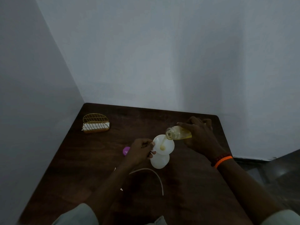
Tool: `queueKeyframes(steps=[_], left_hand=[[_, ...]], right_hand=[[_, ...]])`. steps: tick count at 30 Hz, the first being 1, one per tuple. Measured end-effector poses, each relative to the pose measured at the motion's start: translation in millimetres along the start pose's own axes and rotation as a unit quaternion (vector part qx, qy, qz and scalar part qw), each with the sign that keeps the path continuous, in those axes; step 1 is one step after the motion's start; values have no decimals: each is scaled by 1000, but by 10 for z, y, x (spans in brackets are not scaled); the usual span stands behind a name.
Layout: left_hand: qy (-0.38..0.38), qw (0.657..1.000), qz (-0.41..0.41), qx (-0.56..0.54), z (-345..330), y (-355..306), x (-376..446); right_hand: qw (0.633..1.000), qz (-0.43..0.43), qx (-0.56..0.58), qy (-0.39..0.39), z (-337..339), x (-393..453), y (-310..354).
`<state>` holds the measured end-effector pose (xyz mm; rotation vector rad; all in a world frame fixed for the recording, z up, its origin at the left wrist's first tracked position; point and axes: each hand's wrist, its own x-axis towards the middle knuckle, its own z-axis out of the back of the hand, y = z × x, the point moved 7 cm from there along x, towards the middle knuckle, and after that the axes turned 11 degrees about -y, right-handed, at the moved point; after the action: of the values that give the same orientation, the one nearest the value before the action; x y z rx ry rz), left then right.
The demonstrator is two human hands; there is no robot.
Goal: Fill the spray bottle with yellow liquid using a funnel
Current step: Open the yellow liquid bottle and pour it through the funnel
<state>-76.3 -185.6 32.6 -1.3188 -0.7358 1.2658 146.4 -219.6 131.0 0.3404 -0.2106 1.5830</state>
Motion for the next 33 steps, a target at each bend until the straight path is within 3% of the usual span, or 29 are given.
queueKeyframes(steps=[33], left_hand=[[3, 1000, -11, 1, -1, -36, -7]], right_hand=[[1000, 2, -12, -7, 13, -1, 47]])
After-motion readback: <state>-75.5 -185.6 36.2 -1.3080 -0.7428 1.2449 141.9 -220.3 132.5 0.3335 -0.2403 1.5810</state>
